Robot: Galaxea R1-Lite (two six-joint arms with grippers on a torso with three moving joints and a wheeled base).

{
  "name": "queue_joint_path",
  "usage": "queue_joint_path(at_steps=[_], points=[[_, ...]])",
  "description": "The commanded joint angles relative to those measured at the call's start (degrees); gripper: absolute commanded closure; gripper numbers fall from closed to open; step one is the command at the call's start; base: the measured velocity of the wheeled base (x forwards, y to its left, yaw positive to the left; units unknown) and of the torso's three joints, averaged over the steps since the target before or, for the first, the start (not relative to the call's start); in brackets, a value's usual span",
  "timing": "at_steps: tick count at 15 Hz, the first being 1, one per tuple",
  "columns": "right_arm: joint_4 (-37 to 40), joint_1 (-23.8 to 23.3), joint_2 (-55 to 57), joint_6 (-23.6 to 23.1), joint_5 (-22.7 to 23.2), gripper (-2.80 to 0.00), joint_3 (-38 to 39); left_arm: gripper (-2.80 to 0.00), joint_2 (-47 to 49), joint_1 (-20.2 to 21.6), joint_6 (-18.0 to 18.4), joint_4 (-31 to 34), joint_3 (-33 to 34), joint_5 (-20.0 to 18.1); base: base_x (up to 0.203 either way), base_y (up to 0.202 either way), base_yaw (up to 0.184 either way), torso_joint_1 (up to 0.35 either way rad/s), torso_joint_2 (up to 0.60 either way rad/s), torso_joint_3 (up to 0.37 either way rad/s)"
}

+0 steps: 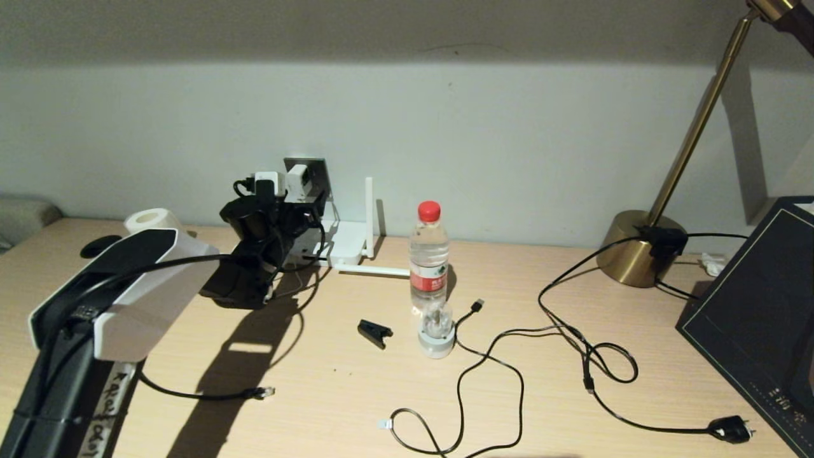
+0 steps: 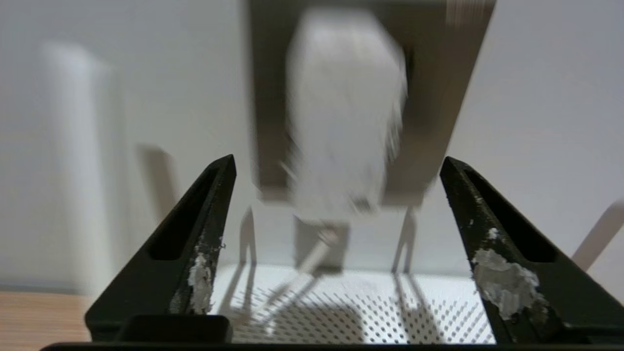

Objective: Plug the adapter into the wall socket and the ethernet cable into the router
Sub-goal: Pick up cable

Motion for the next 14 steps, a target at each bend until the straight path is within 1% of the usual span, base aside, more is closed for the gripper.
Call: queue_joint_path(at_steps=[1,5,8,12,14], points=[[-0.07,0.00,0.06,-0.01,0.03,0.00,2.02,-2.80,-5.96,0.04,-0.12,-2.04,5.69,-0.01,0.000,0.000,0.000,0.000,0.00,0.000],[-0.07,0.00,0.02,-0.01,0.03,0.00,2.02,-2.80,-13.64,0.04,-1.28,-2.37,12.52,-0.31,0.000,0.000,0.000,0.000,0.00,0.000],[-0.07,0.00,0.06,-0.01,0.03,0.00,2.02,-2.80,-21.54,-0.21,-1.16,-2.92,20.55,-3.23,0.000,0.000,0.000,0.000,0.00,0.000],[-0.07,0.00,0.06,-0.01,0.03,0.00,2.02,-2.80,-37.60,-0.27,-1.12,-2.51,32.41,-5.11,0.000,0.000,0.000,0.000,0.00,0.000],[-0.07,0.00,0.06,-0.01,0.03,0.00,2.02,-2.80,-47.09,-0.28,-1.39,-0.46,39.95,-5.63,0.000,0.000,0.000,0.000,0.00,0.000]])
